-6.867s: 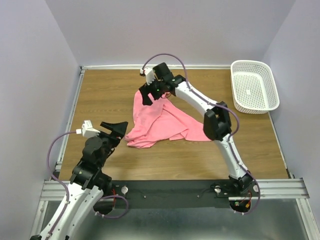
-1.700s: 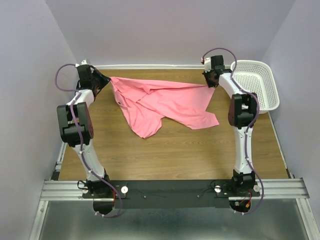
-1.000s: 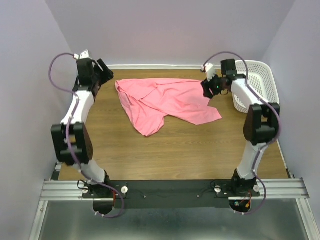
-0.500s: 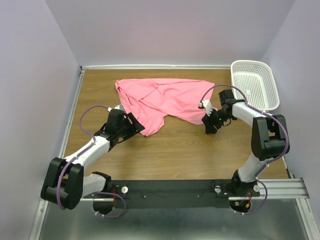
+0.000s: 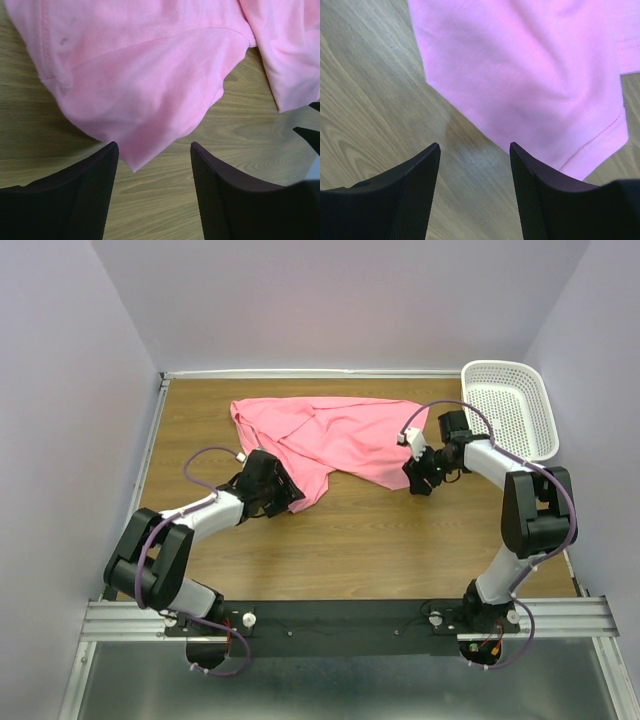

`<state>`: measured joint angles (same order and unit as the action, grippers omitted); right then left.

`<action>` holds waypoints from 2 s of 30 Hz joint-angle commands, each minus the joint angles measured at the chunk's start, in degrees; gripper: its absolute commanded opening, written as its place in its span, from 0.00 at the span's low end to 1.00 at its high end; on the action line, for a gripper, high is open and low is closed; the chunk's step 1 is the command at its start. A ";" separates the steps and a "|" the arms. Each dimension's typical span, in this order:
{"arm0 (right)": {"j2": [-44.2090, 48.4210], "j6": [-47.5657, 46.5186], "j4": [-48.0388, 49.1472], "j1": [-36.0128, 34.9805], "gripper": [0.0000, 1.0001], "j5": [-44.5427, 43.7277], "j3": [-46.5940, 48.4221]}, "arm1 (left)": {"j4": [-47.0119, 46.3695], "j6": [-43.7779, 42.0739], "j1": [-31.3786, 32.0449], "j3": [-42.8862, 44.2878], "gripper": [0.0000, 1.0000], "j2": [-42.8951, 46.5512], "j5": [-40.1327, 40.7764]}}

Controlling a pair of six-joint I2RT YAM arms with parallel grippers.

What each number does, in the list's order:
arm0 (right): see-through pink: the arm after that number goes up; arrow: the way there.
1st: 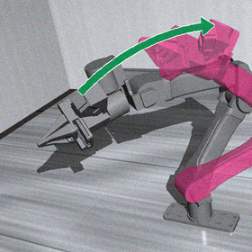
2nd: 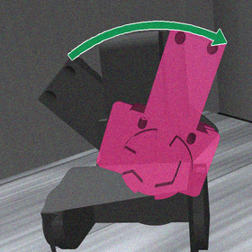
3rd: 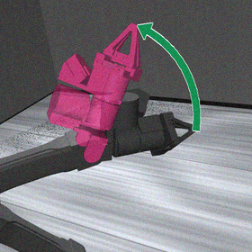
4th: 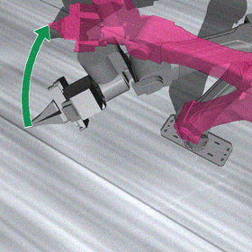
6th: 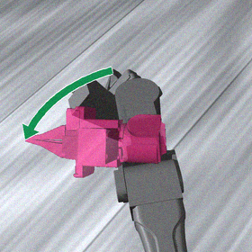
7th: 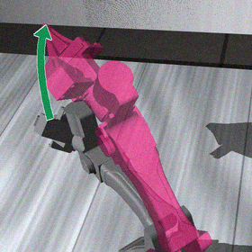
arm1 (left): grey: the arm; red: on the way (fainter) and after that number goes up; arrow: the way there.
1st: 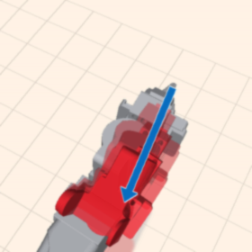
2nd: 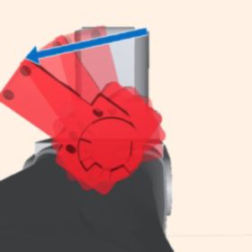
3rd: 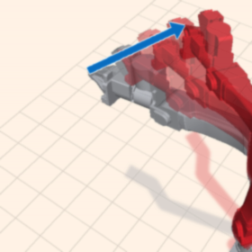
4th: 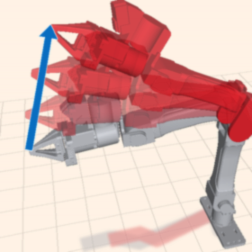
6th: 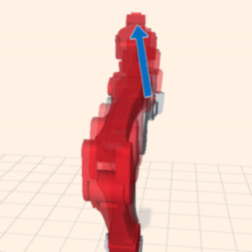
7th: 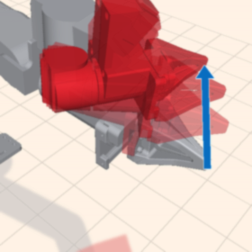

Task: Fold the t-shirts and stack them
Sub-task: Flatten the tshirt out

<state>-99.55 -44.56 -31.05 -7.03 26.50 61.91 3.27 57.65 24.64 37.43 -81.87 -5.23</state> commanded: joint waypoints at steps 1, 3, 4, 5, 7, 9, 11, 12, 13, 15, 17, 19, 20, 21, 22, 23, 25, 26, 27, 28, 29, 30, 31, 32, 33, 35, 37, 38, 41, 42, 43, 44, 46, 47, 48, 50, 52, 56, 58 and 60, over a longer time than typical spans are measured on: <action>-1.17 1.23 1.34 0.00 0.66 -1.63 1.98 | 3.15 1.06 1.28 1.68 0.65 -3.30 3.65; -1.26 0.09 1.17 0.00 0.66 -1.19 2.34 | 2.19 0.89 1.63 1.85 0.53 -4.96 3.48; -1.09 -1.22 0.90 0.00 0.66 -0.32 1.99 | 1.66 0.71 1.72 1.94 0.48 -5.41 3.13; -0.65 -3.15 0.55 0.00 0.66 0.73 1.55 | 1.31 -0.25 1.81 2.12 0.41 -5.93 2.34; 0.06 -7.64 0.20 0.00 0.66 2.32 0.93 | 0.86 -1.39 1.90 2.91 0.34 -7.51 1.90; -1.51 -8.53 0.02 0.00 0.66 1.37 1.89 | 0.34 -3.67 1.99 3.61 0.29 -8.92 0.14; -3.19 -8.53 -0.15 -0.09 0.66 0.48 3.82 | 0.07 -5.69 1.99 4.05 0.16 -9.63 -1.53; -3.98 -8.62 -0.24 -0.18 0.65 -0.30 4.27 | 0.25 -6.23 1.99 4.14 0.08 -9.72 -1.88; -5.47 -8.53 -0.33 -0.27 0.64 -0.75 4.53 | 0.60 -6.67 1.99 4.14 0.00 -9.37 -2.06; -6.62 -8.53 -0.42 -0.62 0.59 -2.32 4.97 | 2.52 -7.55 1.99 4.05 0.00 -6.21 -1.36; -7.15 -8.53 -0.59 -0.62 0.50 -3.03 4.54 | 4.72 -7.72 1.90 3.88 0.00 -2.62 1.53; -6.80 -8.35 -0.77 -0.62 0.30 -4.87 3.40 | 8.41 -7.90 1.46 3.35 0.00 3.69 3.21; -5.76 -8.62 -0.86 -0.62 0.24 -5.58 2.61 | 9.81 -7.81 1.11 3.18 0.00 5.82 3.82; -5.05 -8.88 -0.86 -0.62 0.18 -6.19 1.82 | 12.00 -7.90 0.59 2.39 0.00 8.01 3.74; -4.17 -9.49 -1.12 -0.62 0.06 -7.50 -0.02 | 12.98 -7.90 0.06 1.86 0.00 12.21 3.31; -2.34 -9.67 -1.21 -0.62 0.03 -8.13 -0.99 | 14.82 -7.73 -1.60 0.99 0.00 14.26 1.91; 0.22 -10.02 -2.52 -0.53 0.01 -9.88 -3.79 | 16.76 -7.38 -3.63 0.10 0.00 20.41 0.23; 1.62 -10.37 -3.40 -0.44 0.01 -10.59 -4.86 | 18.77 -7.11 -5.55 -0.25 0.00 22.34 -1.69; 4.94 -10.90 -4.54 -0.44 0.00 -11.90 -6.00 | 20.01 -7.02 -6.79 -0.34 0.00 26.10 -2.40; 6.54 -12.56 -6.90 -0.27 0.00 -12.52 -7.14 | 21.15 -7.28 -7.93 -0.17 0.00 27.97 -3.02; 8.47 -13.70 -8.23 -0.09 0.01 -13.22 -9.50 | 22.47 -7.72 -8.99 -0.08 0.00 29.64 -3.64; 10.49 -14.85 -9.63 -0.01 0.01 -13.75 -10.66 | 25.01 -8.16 -11.26 0.45 0.00 31.31 -3.73; 14.43 -16.34 -11.82 0.17 0.01 -14.89 -13.19 | 27.38 -9.12 -12.15 0.80 0.00 34.11 -4.17; 16.38 -16.96 -12.89 0.26 0.00 -15.51 -14.35 | 27.41 -9.13 -13.29 1.15 0.00 35.27 -4.34; 18.14 -17.49 -13.77 0.43 0.00 -16.12 -15.32 | 29.76 -10.26 -14.18 2.02 0.00 36.07 -4.35; 23.68 -18.55 -16.49 0.78 0.01 -17.27 -16.55 | 32.49 -11.06 -16.29 2.82 0.00 38.00 -4.61; 28.15 -19.60 -19.92 0.96 0.00 -17.27 -17.35 | 33.55 -12.20 -17.61 3.87 0.00 39.32 -4.78; 29.40 -19.87 -20.80 1.05 0.01 -17.19 -17.44 | 33.91 -12.47 -17.79 4.14 0.00 39.50 -5.57; 31.86 -22.14 -26.33 0.96 0.01 -15.17 -17.61 | 35.40 -14.40 -18.05 4.67 0.00 40.03 -9.42; 32.22 -23.11 -28.00 0.96 0.01 -14.55 -17.61 | 35.58 -15.19 -18.05 4.23 0.00 40.81 -11.18; 32.57 -24.95 -30.71 0.96 0.06 -13.59 -17.79 | 35.67 -17.11 -18.05 3.97 0.00 41.43 -15.55; 33.01 -25.23 -31.52 0.96 0.11 -13.49 -17.79 | 35.49 -18.17 -17.96 3.53 0.00 42.22 -17.86; 34.77 -24.97 -32.32 1.05 0.31 -13.06 -17.53 | 35.41 -19.50 -17.88 2.74 0.00 45.03 -22.34; 35.29 -24.27 -32.41 0.96 0.40 -12.53 -16.31 | 35.32 -20.46 -17.70 3.00 0.27 46.00 -25.67; 35.73 -23.57 -32.41 0.96 0.45 -11.92 -15.08 | 36.36 -20.47 -17.35 4.65 0.42 46.88 -25.70; 35.57 -20.67 -32.41 0.96 0.50 -9.46 -10.53 | 38.21 -23.17 -17.35 9.99 0.60 48.99 -22.56; 33.38 -18.04 -32.32 0.96 0.52 -6.40 -7.43 | 38.83 -24.86 -17.35 13.60 0.64 50.22 -16.25; 27.24 -10.13 -27.42 0.96 0.53 2.13 -1.54 | 29.28 -24.87 -17.35 11.63 0.68 51.98 -17.06; 23.80 -2.75 -22.84 0.96 0.53 8.37 0.75 | 18.39 -23.64 -17.35 4.69 0.68 48.84 -21.38; 18.53 1.38 -20.90 0.96 0.53 12.76 2.42 | 11.43 -23.89 -17.26 1.78 0.63 43.57 -22.97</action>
<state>-74.15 -54.70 -57.76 -6.35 27.07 61.71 26.65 34.63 7.27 45.74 -30.50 -23.88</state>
